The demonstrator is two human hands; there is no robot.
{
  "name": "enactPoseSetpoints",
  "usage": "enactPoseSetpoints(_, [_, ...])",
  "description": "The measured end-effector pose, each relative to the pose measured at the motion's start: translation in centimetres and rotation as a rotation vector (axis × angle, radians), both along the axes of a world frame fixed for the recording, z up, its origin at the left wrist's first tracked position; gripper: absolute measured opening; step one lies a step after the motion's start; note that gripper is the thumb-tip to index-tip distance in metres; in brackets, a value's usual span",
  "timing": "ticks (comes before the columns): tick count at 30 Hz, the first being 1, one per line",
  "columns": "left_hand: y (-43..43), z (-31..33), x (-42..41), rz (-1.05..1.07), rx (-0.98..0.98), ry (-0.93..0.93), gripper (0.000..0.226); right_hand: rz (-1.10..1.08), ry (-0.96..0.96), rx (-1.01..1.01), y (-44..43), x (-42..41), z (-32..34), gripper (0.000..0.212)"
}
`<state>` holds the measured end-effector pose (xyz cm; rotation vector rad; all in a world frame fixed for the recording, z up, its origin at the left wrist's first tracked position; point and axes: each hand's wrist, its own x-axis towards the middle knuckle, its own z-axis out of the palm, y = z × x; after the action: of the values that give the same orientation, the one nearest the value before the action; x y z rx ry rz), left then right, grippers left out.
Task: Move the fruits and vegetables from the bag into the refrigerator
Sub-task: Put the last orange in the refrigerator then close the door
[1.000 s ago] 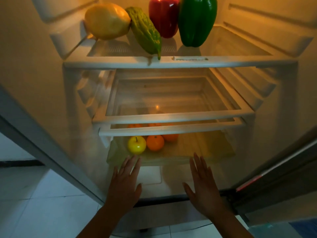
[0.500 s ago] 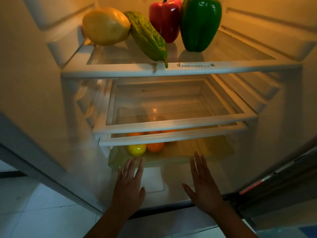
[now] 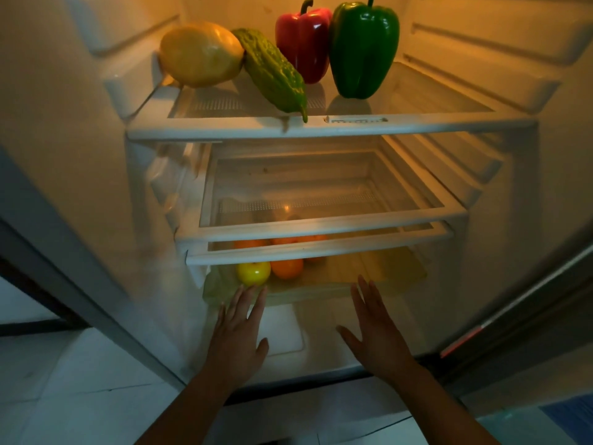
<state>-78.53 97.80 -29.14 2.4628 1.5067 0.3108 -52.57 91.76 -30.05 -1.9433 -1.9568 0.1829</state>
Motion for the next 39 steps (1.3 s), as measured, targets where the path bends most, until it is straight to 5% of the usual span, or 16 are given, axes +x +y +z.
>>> enactPoseSetpoints(8, [-4.9,2.4,0.7,0.048,-0.147,-0.128,0.070,0.002,0.172,-0.091,-4.2,-0.5,3.0,0.102])
enactPoseSetpoints(13, [-10.3,3.2,2.1,0.097,-0.179,-0.266,0.063,0.084,0.218,-0.100,-8.9,0.1,4.6,0.045])
enactPoseSetpoints(16, [-14.1,3.7,3.2,0.148,-0.166,-0.332,0.059,0.110,0.219,-0.097,-12.1,0.5,5.2,0.037])
enactPoseSetpoints(30, [-33.4,4.5,4.9,0.107,-0.214,-0.292,0.037,0.122,0.246,-0.202,-30.9,2.2,4.6,0.043])
enactPoseSetpoints(39, [-38.6,5.1,6.7,-0.117,-0.222,-0.339,0.037,-0.122,0.213,-0.145,-40.6,2.8,6.8,0.042])
